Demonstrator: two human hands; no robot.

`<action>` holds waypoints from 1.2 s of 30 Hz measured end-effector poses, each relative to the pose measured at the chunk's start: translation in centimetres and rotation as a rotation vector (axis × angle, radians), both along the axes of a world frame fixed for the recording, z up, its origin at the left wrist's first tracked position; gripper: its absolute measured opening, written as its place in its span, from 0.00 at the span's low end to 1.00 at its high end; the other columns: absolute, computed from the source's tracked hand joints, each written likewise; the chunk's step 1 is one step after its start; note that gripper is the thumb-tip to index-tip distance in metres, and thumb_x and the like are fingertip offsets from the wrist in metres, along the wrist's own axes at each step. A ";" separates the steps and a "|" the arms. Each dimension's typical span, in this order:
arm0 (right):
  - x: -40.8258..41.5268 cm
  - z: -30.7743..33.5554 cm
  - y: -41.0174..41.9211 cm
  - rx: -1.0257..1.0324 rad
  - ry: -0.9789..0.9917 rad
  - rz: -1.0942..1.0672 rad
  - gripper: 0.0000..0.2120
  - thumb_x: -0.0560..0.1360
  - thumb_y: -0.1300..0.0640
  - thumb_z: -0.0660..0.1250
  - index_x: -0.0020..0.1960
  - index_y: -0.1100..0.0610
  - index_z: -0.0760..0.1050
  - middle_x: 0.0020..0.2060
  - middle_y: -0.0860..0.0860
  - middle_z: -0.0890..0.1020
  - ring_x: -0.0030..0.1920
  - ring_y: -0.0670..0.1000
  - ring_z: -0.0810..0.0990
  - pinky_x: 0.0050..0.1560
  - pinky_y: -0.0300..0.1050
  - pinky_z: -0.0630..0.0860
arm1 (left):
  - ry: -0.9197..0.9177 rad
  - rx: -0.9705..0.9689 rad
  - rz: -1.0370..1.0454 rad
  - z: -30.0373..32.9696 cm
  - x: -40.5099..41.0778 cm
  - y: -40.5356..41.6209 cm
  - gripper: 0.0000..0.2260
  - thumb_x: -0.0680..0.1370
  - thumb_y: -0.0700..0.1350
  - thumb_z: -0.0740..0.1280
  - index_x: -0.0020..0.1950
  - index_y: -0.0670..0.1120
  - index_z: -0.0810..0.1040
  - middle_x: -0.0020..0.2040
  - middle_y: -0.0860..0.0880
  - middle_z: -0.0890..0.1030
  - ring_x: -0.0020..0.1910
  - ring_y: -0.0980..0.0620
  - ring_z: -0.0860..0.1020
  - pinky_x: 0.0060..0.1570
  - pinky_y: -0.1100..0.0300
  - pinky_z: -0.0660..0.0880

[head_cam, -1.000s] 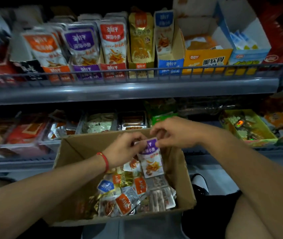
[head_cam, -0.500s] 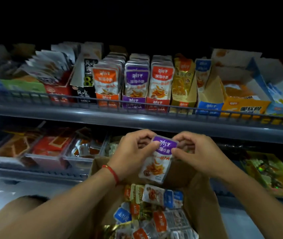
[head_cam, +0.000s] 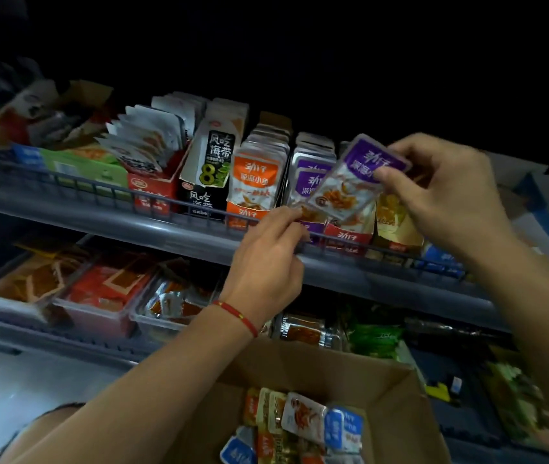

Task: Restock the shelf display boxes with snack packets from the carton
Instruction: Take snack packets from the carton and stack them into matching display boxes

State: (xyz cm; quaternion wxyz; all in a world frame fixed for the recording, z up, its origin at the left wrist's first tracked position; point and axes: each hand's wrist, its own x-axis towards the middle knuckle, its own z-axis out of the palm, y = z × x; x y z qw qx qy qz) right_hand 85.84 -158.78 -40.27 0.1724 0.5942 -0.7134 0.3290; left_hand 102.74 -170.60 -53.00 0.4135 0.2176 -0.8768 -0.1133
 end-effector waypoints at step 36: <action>0.3 -3.1 -8.6 -0.048 0.283 -0.140 0.13 0.79 0.49 0.70 0.60 0.52 0.77 0.59 0.52 0.79 0.55 0.54 0.80 0.47 0.53 0.81 | -0.115 -0.040 -0.003 -0.3 -0.2 0.3 0.15 0.72 0.35 0.68 0.59 0.43 0.77 0.70 0.44 0.71 0.74 0.44 0.67 0.68 0.43 0.72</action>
